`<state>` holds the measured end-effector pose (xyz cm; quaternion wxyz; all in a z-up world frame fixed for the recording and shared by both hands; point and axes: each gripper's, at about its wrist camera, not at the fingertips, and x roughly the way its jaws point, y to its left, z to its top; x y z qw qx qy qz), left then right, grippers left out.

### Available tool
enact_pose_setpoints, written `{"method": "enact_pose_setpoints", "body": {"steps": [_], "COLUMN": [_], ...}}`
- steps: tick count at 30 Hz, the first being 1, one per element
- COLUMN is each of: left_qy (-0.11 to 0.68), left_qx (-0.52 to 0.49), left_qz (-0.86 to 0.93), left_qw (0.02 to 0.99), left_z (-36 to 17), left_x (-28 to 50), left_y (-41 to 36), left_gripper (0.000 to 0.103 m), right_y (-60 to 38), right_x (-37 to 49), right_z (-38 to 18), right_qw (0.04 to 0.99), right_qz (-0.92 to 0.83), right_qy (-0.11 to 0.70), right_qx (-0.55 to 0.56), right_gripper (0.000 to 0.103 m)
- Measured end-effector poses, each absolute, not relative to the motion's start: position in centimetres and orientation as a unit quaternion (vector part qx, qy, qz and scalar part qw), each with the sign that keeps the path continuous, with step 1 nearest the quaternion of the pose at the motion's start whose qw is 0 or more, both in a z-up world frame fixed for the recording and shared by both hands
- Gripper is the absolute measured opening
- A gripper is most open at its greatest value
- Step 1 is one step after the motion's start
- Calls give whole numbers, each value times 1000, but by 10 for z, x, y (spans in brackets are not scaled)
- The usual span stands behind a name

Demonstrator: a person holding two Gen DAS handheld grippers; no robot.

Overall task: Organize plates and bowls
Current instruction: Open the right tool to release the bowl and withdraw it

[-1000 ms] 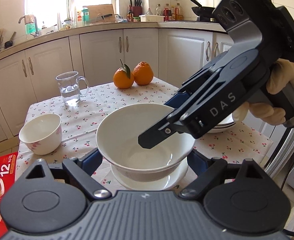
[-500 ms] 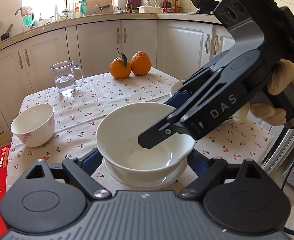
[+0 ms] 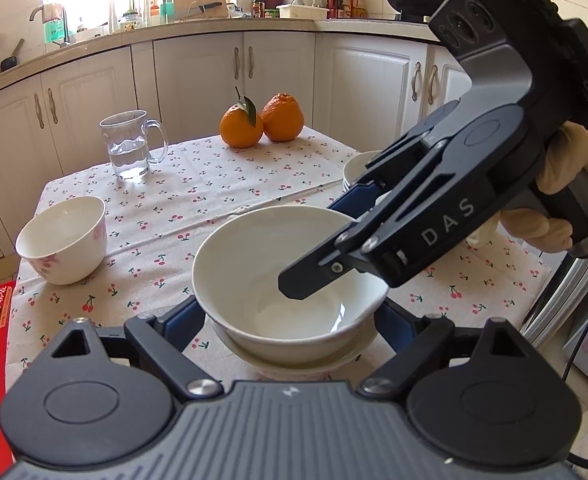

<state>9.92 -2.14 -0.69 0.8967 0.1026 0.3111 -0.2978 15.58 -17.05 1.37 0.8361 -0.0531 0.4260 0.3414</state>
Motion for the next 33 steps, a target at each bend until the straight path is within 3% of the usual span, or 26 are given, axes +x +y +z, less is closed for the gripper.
{"method": "enact_pose_setpoints", "body": {"steps": [18, 26, 33], "left_qy": [318, 315, 309], "left_qx": [89, 99, 99], "left_qz": [-304, -303, -301], "left_qw": [893, 894, 897], "left_z": [-13, -12, -6], "left_x": [100, 94, 85], "left_y": [-19, -17, -8], "left_gripper": [92, 93, 93], "right_y": [-168, -165, -173], "right_x": [152, 148, 146], "right_z": [11, 13, 16], "right_qw": [837, 841, 846], "right_qz": [339, 338, 329], "right_qy": [425, 415, 413], "right_qx": [-67, -74, -74], "right_gripper": [66, 91, 92]}}
